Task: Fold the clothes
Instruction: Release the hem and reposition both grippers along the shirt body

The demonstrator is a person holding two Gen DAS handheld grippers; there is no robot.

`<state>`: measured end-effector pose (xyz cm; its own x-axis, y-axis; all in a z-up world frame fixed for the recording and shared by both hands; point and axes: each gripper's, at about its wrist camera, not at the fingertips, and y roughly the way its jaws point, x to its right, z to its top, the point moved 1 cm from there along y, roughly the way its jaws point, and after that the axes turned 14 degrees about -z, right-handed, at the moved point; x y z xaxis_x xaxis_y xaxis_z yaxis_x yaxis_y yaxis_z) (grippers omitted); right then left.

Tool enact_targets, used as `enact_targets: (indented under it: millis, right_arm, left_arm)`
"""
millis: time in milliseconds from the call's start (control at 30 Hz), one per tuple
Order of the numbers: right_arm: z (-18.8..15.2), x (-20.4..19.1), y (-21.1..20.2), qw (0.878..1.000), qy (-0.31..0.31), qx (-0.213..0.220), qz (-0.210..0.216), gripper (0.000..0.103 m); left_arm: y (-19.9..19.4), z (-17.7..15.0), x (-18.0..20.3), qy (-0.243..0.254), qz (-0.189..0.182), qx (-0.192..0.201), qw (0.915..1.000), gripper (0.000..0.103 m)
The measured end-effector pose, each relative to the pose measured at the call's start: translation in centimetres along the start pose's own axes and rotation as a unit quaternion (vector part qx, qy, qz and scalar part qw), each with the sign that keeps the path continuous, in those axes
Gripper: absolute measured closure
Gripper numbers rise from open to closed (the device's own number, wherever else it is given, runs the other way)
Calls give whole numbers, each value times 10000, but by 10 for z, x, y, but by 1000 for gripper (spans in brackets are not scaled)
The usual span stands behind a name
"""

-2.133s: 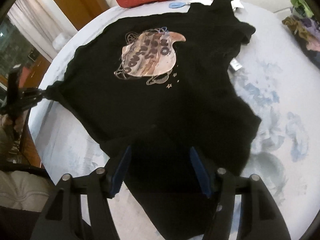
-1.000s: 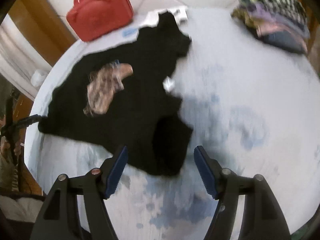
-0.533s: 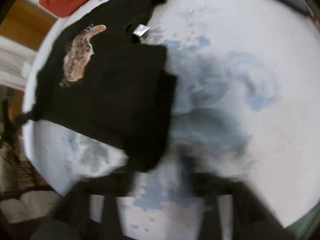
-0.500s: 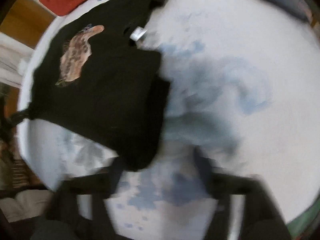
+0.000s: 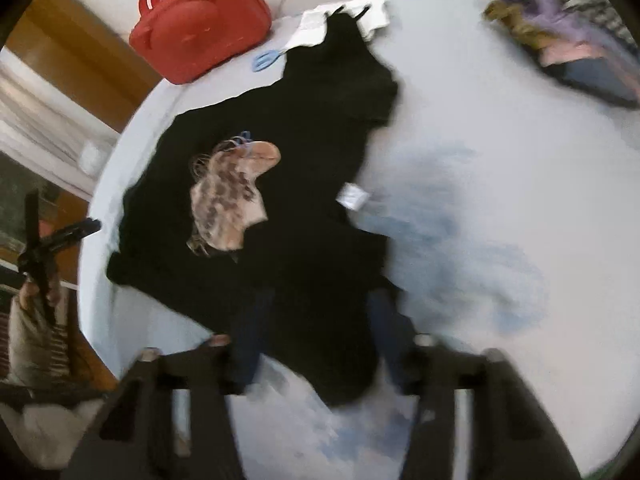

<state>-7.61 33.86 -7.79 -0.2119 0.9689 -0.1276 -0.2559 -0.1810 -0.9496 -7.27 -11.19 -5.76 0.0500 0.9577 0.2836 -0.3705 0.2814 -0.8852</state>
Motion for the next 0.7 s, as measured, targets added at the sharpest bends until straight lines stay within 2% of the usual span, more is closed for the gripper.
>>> enact_targets:
  millis: [133, 167, 200, 267, 333, 400, 433, 467, 533, 700]
  right_arm:
    - [0, -18, 51, 9984, -91, -553, -97, 62]
    - [-3, -17, 62, 9969, -89, -740, -235, 64]
    - [0, -13, 62, 9963, -54, -792, -343, 68]
    - [5, -6, 59, 9945, 19, -883, -555, 68]
    - [28, -4, 43, 9962, -78, -601, -619, 67]
    - [70, 2, 29, 9981, -21, -168, -590, 65]
    - [94, 5, 29, 9981, 67, -11, -620, 60]
    - [118, 8, 30, 9977, 156, 141, -652, 47]
    - [171, 13, 37, 9960, 374, 400, -700, 34]
    - [263, 2, 63, 9946, 394, 734, -625, 34]
  left_arm:
    - [22, 32, -15, -154, -17, -13, 9999, 36]
    - [29, 37, -18, -194, -25, -48, 9998, 36]
    - [36, 41, -21, -225, -48, -87, 9997, 36]
    - [50, 52, -26, -249, -112, -157, 9995, 36]
    - [63, 70, -28, -199, -85, -154, 9996, 36]
    - [79, 94, -29, -174, -78, -118, 9997, 35]
    - [87, 107, -29, -167, -81, -97, 9998, 33]
    - [95, 118, -29, -156, -61, -92, 9998, 32]
    - [111, 139, -30, -131, 17, -111, 9999, 31]
    - [145, 173, -36, -60, 148, -228, 9996, 31]
